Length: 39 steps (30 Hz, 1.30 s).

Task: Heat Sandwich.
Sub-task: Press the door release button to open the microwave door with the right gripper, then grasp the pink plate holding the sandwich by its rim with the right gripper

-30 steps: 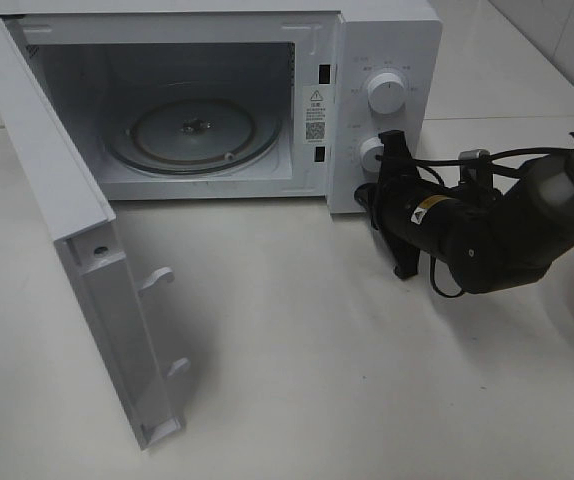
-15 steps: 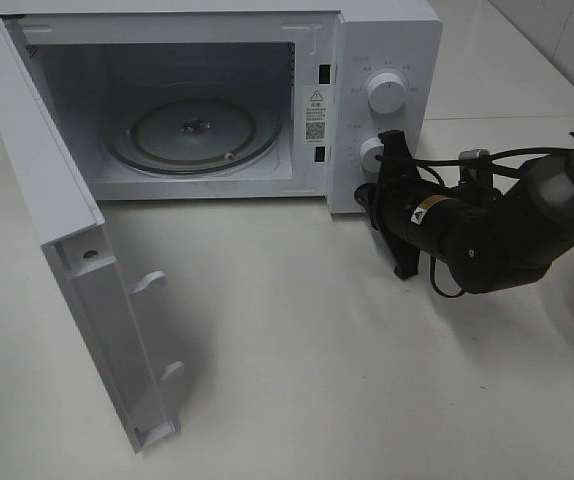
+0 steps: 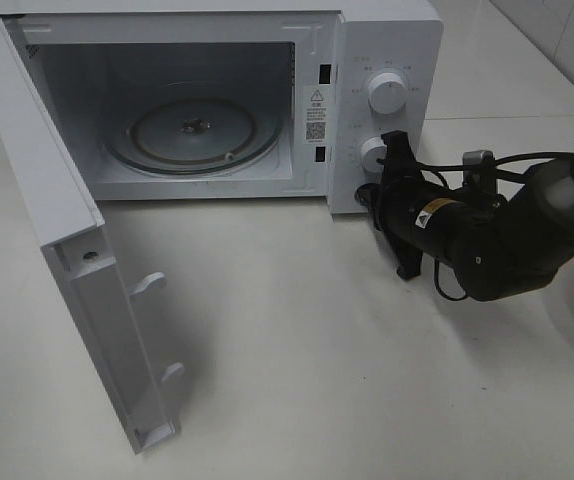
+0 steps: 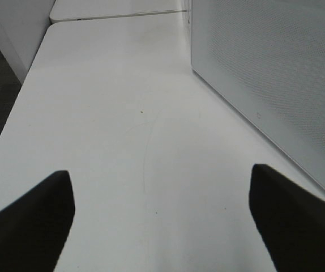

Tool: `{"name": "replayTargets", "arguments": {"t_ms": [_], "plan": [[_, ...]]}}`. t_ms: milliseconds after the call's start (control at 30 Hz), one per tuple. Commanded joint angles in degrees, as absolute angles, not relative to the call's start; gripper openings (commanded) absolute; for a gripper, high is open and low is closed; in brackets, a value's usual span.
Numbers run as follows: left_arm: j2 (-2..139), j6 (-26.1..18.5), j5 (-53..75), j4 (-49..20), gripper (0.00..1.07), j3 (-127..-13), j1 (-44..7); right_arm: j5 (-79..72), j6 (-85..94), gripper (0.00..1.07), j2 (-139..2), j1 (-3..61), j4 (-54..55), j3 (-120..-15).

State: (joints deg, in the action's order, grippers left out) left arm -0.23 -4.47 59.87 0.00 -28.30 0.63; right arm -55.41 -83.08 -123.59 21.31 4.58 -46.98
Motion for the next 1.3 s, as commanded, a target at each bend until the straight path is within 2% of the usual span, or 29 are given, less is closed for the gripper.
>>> {"name": "replayTargets", "arguments": {"t_ms": [33,667,967,1100,1300], "plan": [[-1.55,-4.41,59.30,0.00,0.78,-28.19,0.63,-62.85,-82.96,0.00,-120.49,20.17,6.36,-45.89],[-1.55,-4.41,59.30,0.00,0.78,-28.19,0.63,-62.97,-80.73,0.00,-111.67,20.17,5.21,-31.91],[-1.55,-4.41,59.30,0.00,0.78,-28.19,0.63,-65.09,-69.79,0.00,-105.94,20.17,2.69,-26.53],[-1.55,-4.41,59.30,0.00,0.78,-28.19,0.63,-62.68,-64.80,0.02,-103.02,20.17,0.46,-25.50],[-1.55,-4.41,59.30,0.00,0.78,-28.19,0.63,-49.50,-61.02,0.03,-96.31,20.17,-0.97,-25.50]]}}
